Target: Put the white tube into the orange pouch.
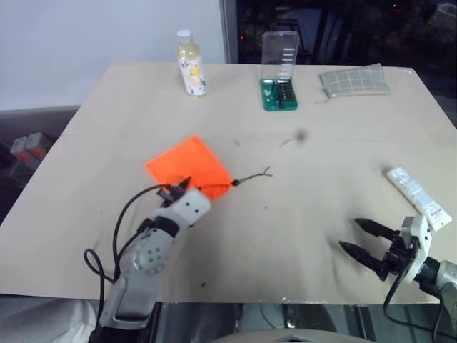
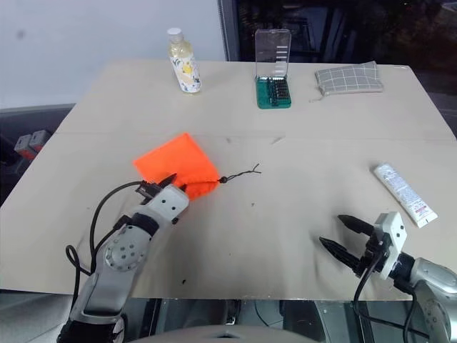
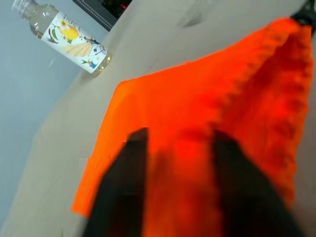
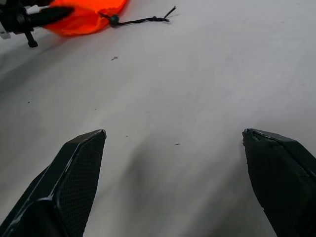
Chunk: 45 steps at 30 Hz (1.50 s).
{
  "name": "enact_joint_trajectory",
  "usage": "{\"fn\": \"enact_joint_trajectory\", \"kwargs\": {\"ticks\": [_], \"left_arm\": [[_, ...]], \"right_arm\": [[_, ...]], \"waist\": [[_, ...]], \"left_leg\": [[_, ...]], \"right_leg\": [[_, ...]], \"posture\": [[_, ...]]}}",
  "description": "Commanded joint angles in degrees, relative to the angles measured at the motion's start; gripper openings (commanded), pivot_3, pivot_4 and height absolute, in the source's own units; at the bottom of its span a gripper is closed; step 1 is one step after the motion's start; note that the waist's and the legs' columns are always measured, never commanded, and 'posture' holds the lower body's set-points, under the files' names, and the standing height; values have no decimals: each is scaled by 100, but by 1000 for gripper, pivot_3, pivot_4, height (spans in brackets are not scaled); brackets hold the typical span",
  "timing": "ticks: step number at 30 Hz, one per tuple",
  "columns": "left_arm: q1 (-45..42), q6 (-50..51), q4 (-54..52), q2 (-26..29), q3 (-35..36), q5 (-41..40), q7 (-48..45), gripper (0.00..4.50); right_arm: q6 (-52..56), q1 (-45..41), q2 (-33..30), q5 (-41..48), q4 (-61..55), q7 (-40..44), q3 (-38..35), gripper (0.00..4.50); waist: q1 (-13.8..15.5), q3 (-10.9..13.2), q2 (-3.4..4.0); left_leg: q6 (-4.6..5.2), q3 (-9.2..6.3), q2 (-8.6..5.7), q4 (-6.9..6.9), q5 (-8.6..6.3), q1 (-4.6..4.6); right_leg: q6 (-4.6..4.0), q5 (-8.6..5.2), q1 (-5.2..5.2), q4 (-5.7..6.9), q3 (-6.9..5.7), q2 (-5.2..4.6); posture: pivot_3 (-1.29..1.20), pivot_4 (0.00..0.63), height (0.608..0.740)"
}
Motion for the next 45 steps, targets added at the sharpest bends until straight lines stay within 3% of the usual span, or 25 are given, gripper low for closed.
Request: {"fn": "enact_joint_trajectory", "kwargs": {"ticks": [1, 6, 11, 15, 17, 22, 26, 33, 45], "left_arm": [[-8, -60, -89, 34, 112, -63, 30, 38], [-53, 3, -75, 20, 165, -238, -37, 38], [-298, 190, -76, -93, 150, -984, -501, 38], [-613, 475, -121, -153, -94, -1384, -913, 38], [-771, 587, -128, -202, -218, -1513, -1048, 38], [-1247, 1172, -100, -431, -295, -1987, -1289, 38], [-1325, 1487, -143, -506, -18, -2607, -1485, 38], [-933, 1475, -323, -194, 224, -3117, -1749, 38], [-1090, 1808, -257, -303, 695, -3889, -1519, 38]], "right_arm": [[-96, 11, 32, 54, -88, -26, -49, 4500], [-111, 1, 61, 38, -90, -58, -47, 4500], [-89, -96, 99, -48, -83, -211, 28, 4500], [-431, -556, 202, -962, 274, -1153, 90, 4500], [-592, -820, 266, -950, 419, -1307, -68, 4500], [-1596, -1449, -544, -2024, 1551, -1722, -420, 4500], [-1659, -1849, -1024, -2050, 2216, -1743, -617, 4500], [-569, -2228, -1556, -1719, 3042, -1333, -636, 4500], [620, -2979, -2055, -1843, 4163, -819, -222, 4500]], "waist": [[0, 0, 0], [2, 0, 0], [2, 0, 0], [-1, 0, 0], [-5, 1, 0], [9, 2, 2], [-18, 2, 1], [-52, 2, 1], [-16, 2, 2]], "left_leg": [[0, 0, 0, 0, 0, 0], [0, 0, 0, 0, 0, 0], [-1, 0, 0, 2, 0, 0], [-1, 1, -1, 4, 1, 2], [-2, 2, -3, 6, 1, 2], [-3, 6, -26, 13, 4, 5], [-23, 6, -30, 12, 16, 4], [-3, 15, -15, 11, 4, 8], [-2, 14, -18, 14, 4, 10]], "right_leg": [[0, 0, 0, 0, 1, 0], [0, 0, 0, 0, 2, -1], [0, 0, 0, 2, 2, -2], [0, 0, 0, 7, -1, 1], [0, 0, 0, 9, -7, 4], [3, 1, 1, 17, -11, 18], [9, -3, 1, 17, -11, 20], [8, -3, 2, 17, 0, 30], [8, -3, 5, 19, -2, 26]], "posture": [[0, 150, 740], [0, 150, 740], [0, 150, 740], [0, 150, 740], [0, 150, 740], [0, 150, 740], [0, 150, 740], [0, 150, 740], [0, 150, 740]]}}
